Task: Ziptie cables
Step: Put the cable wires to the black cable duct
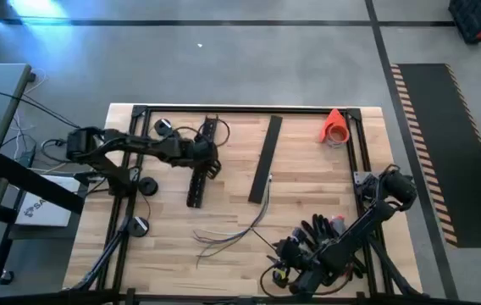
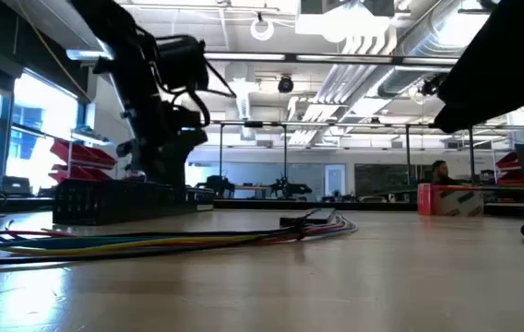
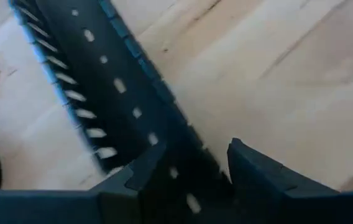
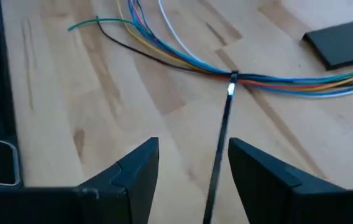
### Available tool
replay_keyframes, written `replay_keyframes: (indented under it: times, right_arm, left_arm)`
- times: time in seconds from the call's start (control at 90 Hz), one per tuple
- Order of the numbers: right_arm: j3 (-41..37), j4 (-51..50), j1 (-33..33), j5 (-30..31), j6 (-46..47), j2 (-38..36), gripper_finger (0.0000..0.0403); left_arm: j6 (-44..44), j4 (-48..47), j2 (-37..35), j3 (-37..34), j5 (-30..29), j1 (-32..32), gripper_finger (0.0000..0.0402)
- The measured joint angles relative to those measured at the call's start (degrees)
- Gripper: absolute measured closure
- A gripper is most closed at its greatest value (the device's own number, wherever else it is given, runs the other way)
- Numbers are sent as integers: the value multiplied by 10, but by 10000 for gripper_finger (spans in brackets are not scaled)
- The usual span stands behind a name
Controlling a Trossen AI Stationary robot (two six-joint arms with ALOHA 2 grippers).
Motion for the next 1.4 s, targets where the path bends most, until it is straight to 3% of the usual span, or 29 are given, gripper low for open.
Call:
replay_keyframes:
  times: [0.156,0.289,0.411,0.567,0.756,0.911,1.033,1.156,1.311,1.4]
  right_arm:
    - [0,-35,-5,27,-2,0,222]
    - [0,-80,-10,61,-2,0,222]
    - [0,-126,-20,66,-2,0,222]
    - [0,-150,-29,31,-26,-7,222]
    - [0,-165,-25,15,-57,-43,222]
    - [0,-172,-26,58,-141,-50,222]
    - [-25,-184,-58,47,-206,-50,222]
    - [-74,-193,-101,12,-271,-56,222]
    - [-144,-185,-137,61,-335,-97,222]
    - [-194,-119,-166,14,-392,-140,222]
  left_arm:
    - [50,19,42,0,81,8,258]
    - [62,27,52,3,121,-37,295]
    - [67,25,39,0,129,-104,333]
    - [67,32,34,-1,91,-174,357]
    - [85,64,34,-1,79,-214,318]
    - [127,116,34,1,79,-220,262]
    - [135,95,34,34,96,-218,231]
    - [126,95,33,71,98,-222,223]
    - [148,96,33,82,114,-230,226]
    - [126,96,33,81,116,-230,227]
